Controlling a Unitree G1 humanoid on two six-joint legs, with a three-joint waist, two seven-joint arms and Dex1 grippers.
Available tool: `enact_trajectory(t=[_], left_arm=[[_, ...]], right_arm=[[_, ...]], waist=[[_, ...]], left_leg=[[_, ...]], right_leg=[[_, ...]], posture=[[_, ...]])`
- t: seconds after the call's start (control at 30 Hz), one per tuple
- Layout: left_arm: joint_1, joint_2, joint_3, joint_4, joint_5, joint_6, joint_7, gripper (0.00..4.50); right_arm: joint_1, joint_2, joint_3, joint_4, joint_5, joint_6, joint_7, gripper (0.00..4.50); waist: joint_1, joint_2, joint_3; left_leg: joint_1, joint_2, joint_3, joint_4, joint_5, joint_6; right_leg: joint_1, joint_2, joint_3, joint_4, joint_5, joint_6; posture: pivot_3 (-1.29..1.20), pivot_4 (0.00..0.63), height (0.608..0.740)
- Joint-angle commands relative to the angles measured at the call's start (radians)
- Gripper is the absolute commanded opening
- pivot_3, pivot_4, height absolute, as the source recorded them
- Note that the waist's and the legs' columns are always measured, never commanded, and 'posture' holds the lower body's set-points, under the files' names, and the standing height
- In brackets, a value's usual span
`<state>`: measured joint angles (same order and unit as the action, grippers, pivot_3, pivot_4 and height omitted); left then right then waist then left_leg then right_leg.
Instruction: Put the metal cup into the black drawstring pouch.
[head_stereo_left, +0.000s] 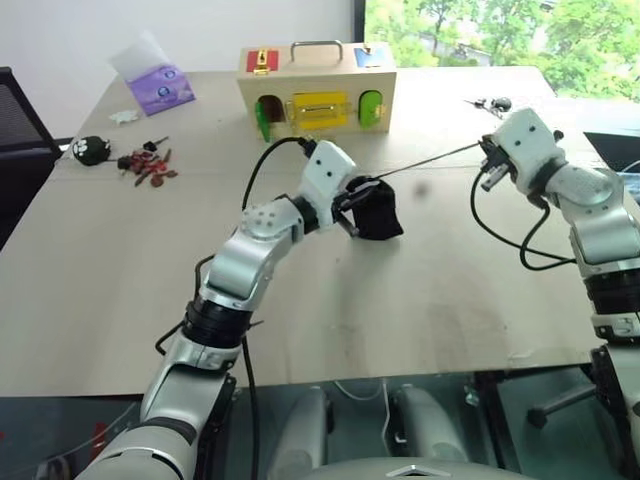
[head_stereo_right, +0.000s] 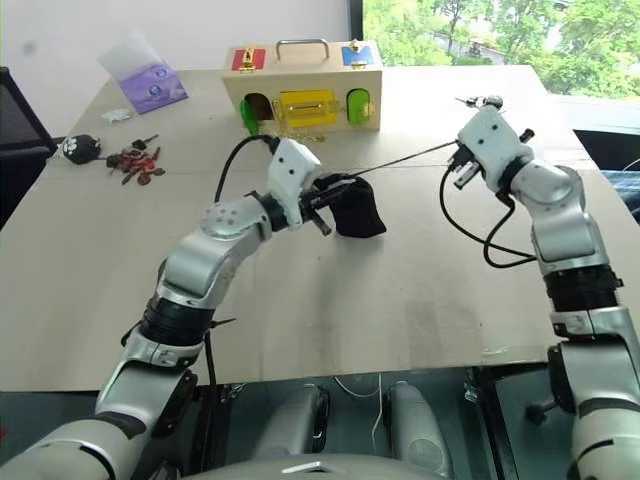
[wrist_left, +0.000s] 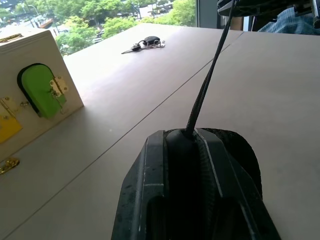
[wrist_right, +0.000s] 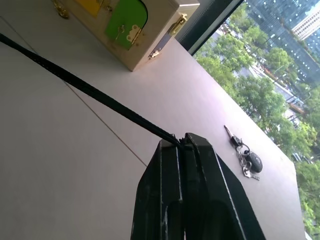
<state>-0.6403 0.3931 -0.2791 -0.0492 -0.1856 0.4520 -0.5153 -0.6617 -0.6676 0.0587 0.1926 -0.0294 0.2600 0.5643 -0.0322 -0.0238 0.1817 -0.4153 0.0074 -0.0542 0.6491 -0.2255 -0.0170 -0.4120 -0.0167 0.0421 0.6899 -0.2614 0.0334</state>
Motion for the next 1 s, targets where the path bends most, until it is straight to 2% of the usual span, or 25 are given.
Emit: enact_trajectory(t=[0.03,0.1,0.13,0.17,0.27,0.37,0.4,0.43,0.47,0.5,0.7,0.77,1.0], left_arm=[[0.080,0.029,-0.017,0.084,0.090,-0.021,0.019,0.20],[0.107,-0.011,0.015,0.068,0.031,-0.007,0.012,0.20],[0.118,-0.031,0.041,0.043,-0.016,0.014,0.000,0.70],[0.127,-0.043,0.062,0.014,-0.051,0.026,-0.012,1.25],[0.155,-0.052,0.117,-0.078,-0.134,0.089,-0.041,2.49],[0.200,-0.041,0.171,-0.192,-0.210,0.158,-0.061,3.73],[0.225,-0.031,0.207,-0.248,-0.259,0.191,-0.069,4.33],[0.251,-0.016,0.243,-0.304,-0.302,0.225,-0.073,4.50],[0.276,-0.005,0.277,-0.352,-0.343,0.257,-0.071,4.50],[0.297,0.002,0.305,-0.390,-0.375,0.282,-0.064,4.50],[0.472,0.080,0.493,-0.521,-0.495,0.329,-0.054,4.50],[0.554,0.113,0.550,-0.551,-0.556,0.342,-0.088,4.50],[0.796,0.182,0.660,-0.584,-0.559,0.263,-0.149,4.50]], right_arm=[[0.119,-0.083,-0.140,-0.039,0.018,0.072,-0.016,0.00],[0.194,-0.081,-0.146,-0.118,0.074,0.127,0.022,0.00],[0.229,-0.083,-0.145,-0.148,0.088,0.139,0.032,0.00],[0.260,-0.085,-0.147,-0.178,0.102,0.148,0.043,0.29],[0.335,-0.075,-0.171,-0.271,0.163,0.185,0.066,1.35],[0.392,-0.055,-0.205,-0.352,0.220,0.212,0.082,2.78],[0.424,-0.050,-0.223,-0.396,0.251,0.222,0.096,3.38],[0.458,-0.042,-0.247,-0.440,0.283,0.241,0.102,3.72],[0.489,-0.038,-0.271,-0.477,0.309,0.254,0.106,4.23],[0.516,-0.037,-0.291,-0.507,0.332,0.261,0.114,4.44],[0.680,-0.031,-0.397,-0.720,0.537,0.360,0.169,4.44],[0.734,-0.032,-0.395,-0.772,0.527,0.339,0.164,4.44],[0.881,0.002,-0.413,-0.801,0.472,0.243,0.123,4.44]], waist=[[0.002,0.000,0.000],[0.005,0.002,-0.001],[0.005,0.004,-0.003],[0.004,0.005,-0.003],[0.003,0.005,-0.003],[-0.007,0.005,-0.002],[-0.008,0.005,-0.002],[-0.007,0.005,-0.002],[-0.007,0.005,-0.002],[-0.007,0.005,-0.002],[-0.005,0.005,-0.002],[-0.005,0.005,-0.002],[0.001,0.005,-0.002]], left_leg=[[0.000,0.000,0.000,0.000,0.000,0.000],[0.000,0.001,0.000,0.000,0.000,0.000],[0.000,0.000,0.000,0.001,0.000,0.001],[0.001,0.000,0.001,0.001,0.000,0.001],[0.003,0.000,0.000,0.002,0.000,0.001],[0.003,0.001,0.000,0.003,0.000,0.001],[0.003,0.001,-0.001,0.003,0.000,0.001],[0.002,0.001,0.000,0.003,0.000,0.001],[0.002,0.001,-0.001,0.003,0.000,0.001],[0.002,0.001,-0.001,0.003,0.000,0.001],[0.002,0.002,-0.002,0.003,0.000,0.001],[0.002,0.002,-0.002,0.003,0.000,0.001],[0.002,0.003,-0.001,0.003,0.000,0.001]], right_leg=[[0.000,0.000,0.000,0.000,0.000,0.000],[0.001,0.000,0.000,0.000,0.000,0.000],[0.001,0.000,0.000,0.000,0.000,0.000],[0.002,0.000,0.001,0.000,0.000,0.000],[0.003,0.000,0.000,0.001,0.000,0.000],[0.003,0.002,0.001,0.003,0.000,0.001],[0.003,0.002,0.001,0.003,0.000,0.001],[0.003,0.002,0.001,0.003,0.000,0.001],[0.003,0.001,0.000,0.003,0.000,0.001],[0.003,0.001,0.000,0.003,0.000,0.001],[0.003,0.001,0.000,0.002,0.000,0.001],[0.003,0.001,0.000,0.002,-0.001,0.001],[0.004,0.001,0.000,-0.001,-0.003,0.004]], posture=[[0.00,0.150,0.740],[0.00,0.150,0.740],[0.00,0.150,0.740],[0.00,0.150,0.740],[0.00,0.150,0.740],[0.00,0.150,0.740],[0.00,0.150,0.740],[0.00,0.150,0.740],[0.00,0.150,0.740],[0.00,0.150,0.740],[0.00,0.150,0.740],[0.00,0.150,0.740],[0.00,0.150,0.740]])
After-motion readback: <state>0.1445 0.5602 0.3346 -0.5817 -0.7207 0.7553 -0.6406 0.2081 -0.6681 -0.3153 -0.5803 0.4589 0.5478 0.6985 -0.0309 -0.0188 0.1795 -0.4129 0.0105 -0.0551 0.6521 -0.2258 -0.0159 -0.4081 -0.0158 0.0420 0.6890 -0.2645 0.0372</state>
